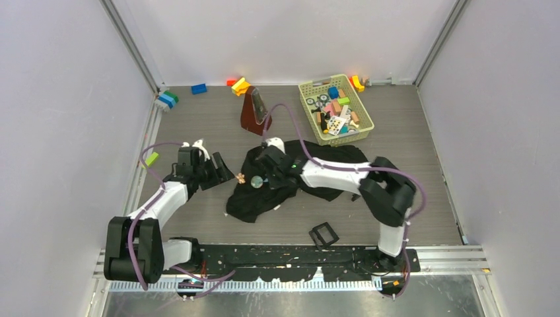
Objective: Remove the brooch from the garment
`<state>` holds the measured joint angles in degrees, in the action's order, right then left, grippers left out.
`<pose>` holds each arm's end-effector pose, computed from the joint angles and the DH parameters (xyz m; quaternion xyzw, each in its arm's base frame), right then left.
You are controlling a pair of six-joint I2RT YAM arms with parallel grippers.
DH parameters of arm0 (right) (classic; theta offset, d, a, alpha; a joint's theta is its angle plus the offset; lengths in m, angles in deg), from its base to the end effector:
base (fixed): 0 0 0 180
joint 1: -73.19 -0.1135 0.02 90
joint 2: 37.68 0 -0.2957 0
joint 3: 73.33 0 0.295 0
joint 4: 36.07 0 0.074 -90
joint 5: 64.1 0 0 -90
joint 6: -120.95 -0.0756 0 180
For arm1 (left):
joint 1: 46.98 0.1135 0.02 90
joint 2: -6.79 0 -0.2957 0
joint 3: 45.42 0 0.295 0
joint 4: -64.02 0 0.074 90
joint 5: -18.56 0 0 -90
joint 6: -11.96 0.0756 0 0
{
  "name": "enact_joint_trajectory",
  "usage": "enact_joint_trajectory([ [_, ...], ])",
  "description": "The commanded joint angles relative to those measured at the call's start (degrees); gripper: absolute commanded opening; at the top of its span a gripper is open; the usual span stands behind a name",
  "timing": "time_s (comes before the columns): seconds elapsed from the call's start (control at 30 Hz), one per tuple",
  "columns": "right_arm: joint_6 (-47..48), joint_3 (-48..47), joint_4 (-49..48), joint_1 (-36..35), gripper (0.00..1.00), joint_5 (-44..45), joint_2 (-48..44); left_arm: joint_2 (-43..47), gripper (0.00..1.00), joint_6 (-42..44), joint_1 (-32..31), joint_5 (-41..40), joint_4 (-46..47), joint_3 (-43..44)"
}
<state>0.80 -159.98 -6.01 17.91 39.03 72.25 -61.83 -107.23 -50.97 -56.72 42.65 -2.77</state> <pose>0.2875 0.3847 0.1565 -0.1701 0.9283 0.1322 0.3032 0.2751 -0.0384 0.1515 -0.1561 0.9117 -0.2174 0.3117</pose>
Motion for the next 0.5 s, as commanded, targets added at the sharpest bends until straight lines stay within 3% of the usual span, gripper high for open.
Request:
enact_joint_trajectory([
  [0.0, -0.36, 10.92, -6.78, 0.04, 0.00, 3.14, -13.05, -1.83, 0.68, -0.69, 0.34, 6.22, 6.42, -0.18],
  [0.07, -0.12, 16.09, -8.74, 0.01, 0.00, 1.81, -15.68, -3.04, 0.68, -0.71, 0.38, 9.47, 8.62, -0.52],
  [0.23, -0.23, 18.60, -7.85, 0.00, 0.00, 1.81, -16.67, -6.90, 0.66, -1.41, -0.94, 20.25, 16.18, -0.90],
  [0.47, -0.51, 19.20, -7.86, 0.00, 0.00, 2.67, -18.55, -11.78, 0.45, 0.51, -7.96, 21.53, 16.23, 2.02],
])
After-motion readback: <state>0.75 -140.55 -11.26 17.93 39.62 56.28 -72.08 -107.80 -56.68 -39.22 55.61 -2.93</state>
